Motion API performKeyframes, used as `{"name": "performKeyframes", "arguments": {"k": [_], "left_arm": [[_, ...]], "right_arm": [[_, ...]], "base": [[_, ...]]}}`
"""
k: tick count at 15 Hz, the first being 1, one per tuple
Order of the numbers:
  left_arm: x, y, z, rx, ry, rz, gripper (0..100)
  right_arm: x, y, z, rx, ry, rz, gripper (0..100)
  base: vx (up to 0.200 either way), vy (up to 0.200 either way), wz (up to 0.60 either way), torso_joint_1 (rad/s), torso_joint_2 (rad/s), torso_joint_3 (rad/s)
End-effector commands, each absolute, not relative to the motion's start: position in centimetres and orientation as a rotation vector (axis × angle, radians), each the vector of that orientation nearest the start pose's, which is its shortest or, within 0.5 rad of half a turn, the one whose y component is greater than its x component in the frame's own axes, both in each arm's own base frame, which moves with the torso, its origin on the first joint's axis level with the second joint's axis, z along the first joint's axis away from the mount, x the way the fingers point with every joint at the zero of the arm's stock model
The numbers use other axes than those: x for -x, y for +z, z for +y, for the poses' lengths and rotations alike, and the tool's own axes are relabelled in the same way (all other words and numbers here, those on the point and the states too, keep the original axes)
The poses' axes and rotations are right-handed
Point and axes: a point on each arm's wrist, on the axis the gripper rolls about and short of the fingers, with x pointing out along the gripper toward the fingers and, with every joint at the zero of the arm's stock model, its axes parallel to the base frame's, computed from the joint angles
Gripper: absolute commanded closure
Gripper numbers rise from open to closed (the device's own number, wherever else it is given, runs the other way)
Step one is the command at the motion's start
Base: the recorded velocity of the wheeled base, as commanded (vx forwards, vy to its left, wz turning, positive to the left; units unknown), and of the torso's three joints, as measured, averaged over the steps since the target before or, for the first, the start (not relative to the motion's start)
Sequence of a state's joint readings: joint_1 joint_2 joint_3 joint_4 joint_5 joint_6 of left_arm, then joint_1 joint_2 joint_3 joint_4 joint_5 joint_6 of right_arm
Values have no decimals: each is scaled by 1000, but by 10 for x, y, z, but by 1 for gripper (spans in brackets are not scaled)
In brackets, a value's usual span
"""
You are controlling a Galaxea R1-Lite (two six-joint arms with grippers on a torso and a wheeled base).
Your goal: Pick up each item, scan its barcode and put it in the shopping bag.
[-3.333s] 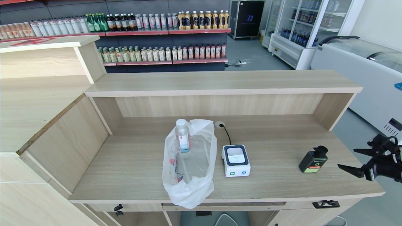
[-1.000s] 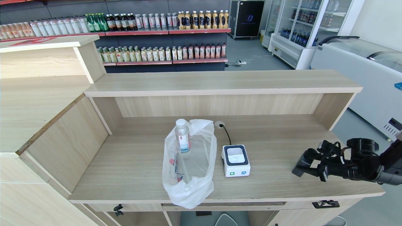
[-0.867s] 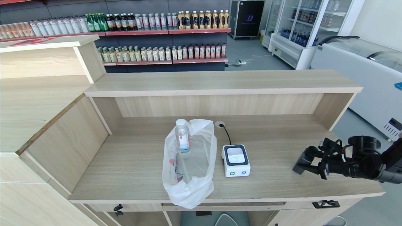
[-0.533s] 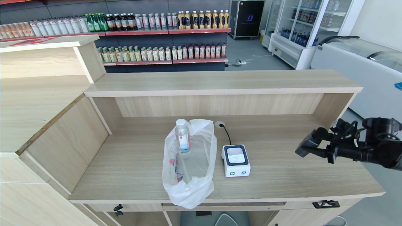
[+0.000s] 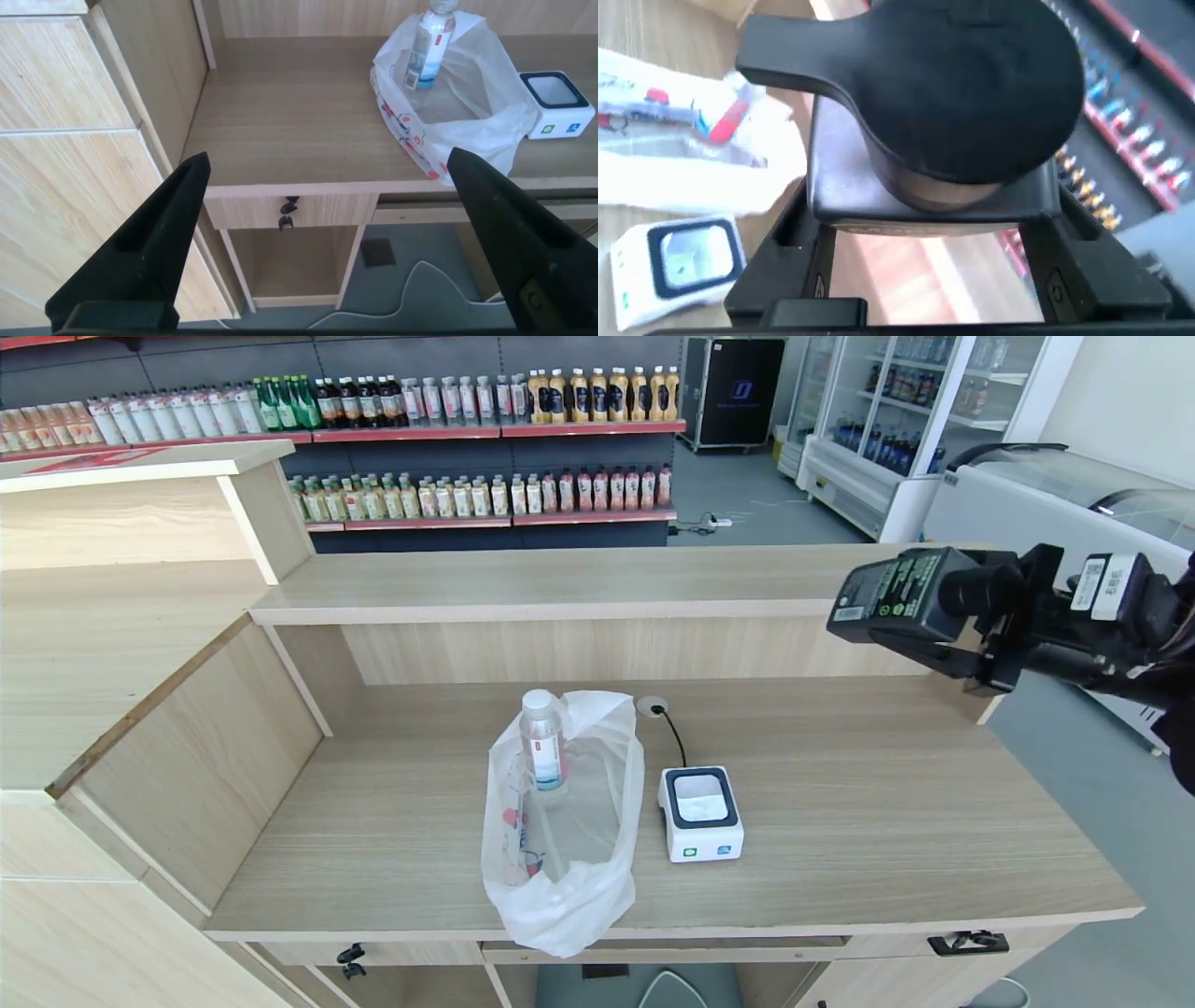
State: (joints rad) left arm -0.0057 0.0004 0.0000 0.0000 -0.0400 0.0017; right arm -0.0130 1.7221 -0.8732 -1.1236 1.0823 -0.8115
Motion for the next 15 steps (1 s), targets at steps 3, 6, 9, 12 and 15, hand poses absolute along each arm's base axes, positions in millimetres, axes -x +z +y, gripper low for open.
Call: {"name": "performKeyframes", "arguments": {"k": [3, 6, 9, 12, 15], "left_arm": [[23, 76, -1, -2, -46, 1, 0], [23, 76, -1, -2, -46, 1, 0], [23, 76, -1, -2, -46, 1, 0], [23, 76, -1, -2, -46, 1, 0], [23, 76, -1, -2, -46, 1, 0]], "right_arm": [[-289, 244, 114, 927, 1086, -1057, 100], [-276, 245, 156, 938, 1164, -1221, 100], [-265, 250, 193, 900, 1229, -1345, 100], [-259, 249, 225, 866, 1271, -1423, 100], [-255, 239, 245, 834, 1307, -1452, 100]], "base": [[0, 0, 0, 0, 0, 0], [0, 0, 0, 0, 0, 0], [0, 0, 0, 0, 0, 0], [0, 0, 0, 0, 0, 0], [0, 0, 0, 0, 0, 0]]}}
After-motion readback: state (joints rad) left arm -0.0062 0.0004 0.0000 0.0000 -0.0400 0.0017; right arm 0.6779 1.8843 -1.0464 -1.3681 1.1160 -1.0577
